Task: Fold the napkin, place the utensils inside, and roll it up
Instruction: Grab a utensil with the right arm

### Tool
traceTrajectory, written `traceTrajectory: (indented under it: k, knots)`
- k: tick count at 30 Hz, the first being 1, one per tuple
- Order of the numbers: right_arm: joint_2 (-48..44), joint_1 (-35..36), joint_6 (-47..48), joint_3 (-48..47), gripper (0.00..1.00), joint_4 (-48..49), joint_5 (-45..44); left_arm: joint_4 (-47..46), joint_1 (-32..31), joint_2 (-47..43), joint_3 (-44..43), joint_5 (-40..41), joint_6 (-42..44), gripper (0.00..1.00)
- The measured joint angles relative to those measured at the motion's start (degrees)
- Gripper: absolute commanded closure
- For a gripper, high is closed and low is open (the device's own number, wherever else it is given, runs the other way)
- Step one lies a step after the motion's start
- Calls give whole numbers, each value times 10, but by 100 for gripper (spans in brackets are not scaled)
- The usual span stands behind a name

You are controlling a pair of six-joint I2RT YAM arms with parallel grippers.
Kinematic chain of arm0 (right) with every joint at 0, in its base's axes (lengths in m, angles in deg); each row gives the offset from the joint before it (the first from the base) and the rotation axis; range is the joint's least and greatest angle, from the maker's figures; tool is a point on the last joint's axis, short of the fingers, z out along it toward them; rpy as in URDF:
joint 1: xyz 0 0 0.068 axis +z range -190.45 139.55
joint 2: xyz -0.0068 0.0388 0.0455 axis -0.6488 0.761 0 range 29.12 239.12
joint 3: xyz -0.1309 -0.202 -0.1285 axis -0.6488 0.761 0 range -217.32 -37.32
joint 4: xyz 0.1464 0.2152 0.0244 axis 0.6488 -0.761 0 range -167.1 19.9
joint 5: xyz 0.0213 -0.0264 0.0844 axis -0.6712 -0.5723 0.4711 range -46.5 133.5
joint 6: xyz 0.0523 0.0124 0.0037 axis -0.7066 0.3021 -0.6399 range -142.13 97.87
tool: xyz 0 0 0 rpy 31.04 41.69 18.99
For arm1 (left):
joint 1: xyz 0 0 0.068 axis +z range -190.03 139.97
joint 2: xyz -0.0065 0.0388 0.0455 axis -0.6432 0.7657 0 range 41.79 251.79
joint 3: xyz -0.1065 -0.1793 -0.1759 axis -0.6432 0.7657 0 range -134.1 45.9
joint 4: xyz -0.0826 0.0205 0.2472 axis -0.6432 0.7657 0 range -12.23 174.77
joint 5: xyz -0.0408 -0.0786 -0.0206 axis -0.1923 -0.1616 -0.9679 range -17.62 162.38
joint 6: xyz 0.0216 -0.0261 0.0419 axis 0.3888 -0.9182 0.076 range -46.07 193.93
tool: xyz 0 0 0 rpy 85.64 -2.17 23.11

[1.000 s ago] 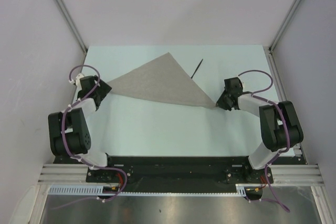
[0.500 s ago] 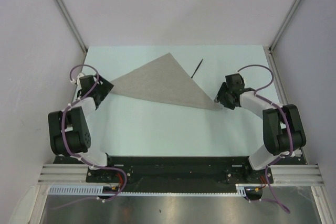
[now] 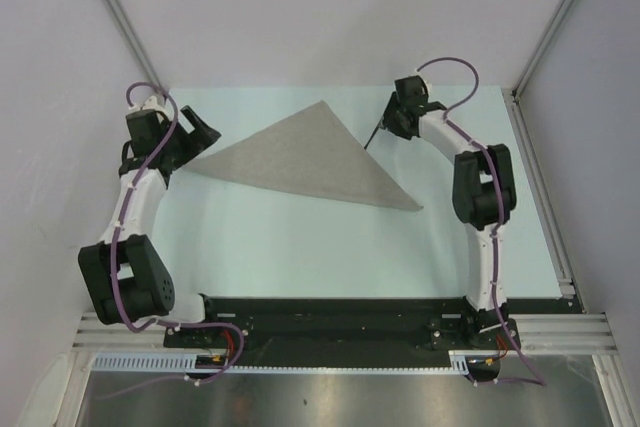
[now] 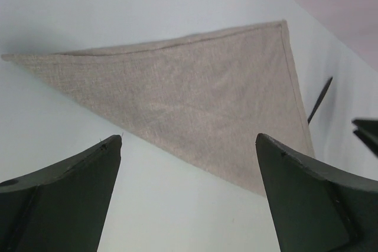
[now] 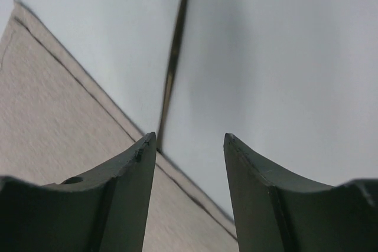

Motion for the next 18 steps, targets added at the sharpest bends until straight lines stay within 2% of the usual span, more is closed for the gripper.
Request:
traceTrajectory:
  k: [7, 12, 18]
  knots:
    - [151, 26, -14, -189, 53, -72, -28, 70, 0, 6, -10, -40, 55, 0]
    - [208, 37, -25, -259, 56, -113, -54, 86, 0, 6, -10, -45, 66, 0]
    - [232, 42, -30, -302, 59, -152, -100, 87, 0, 2, -10, -56, 70, 0]
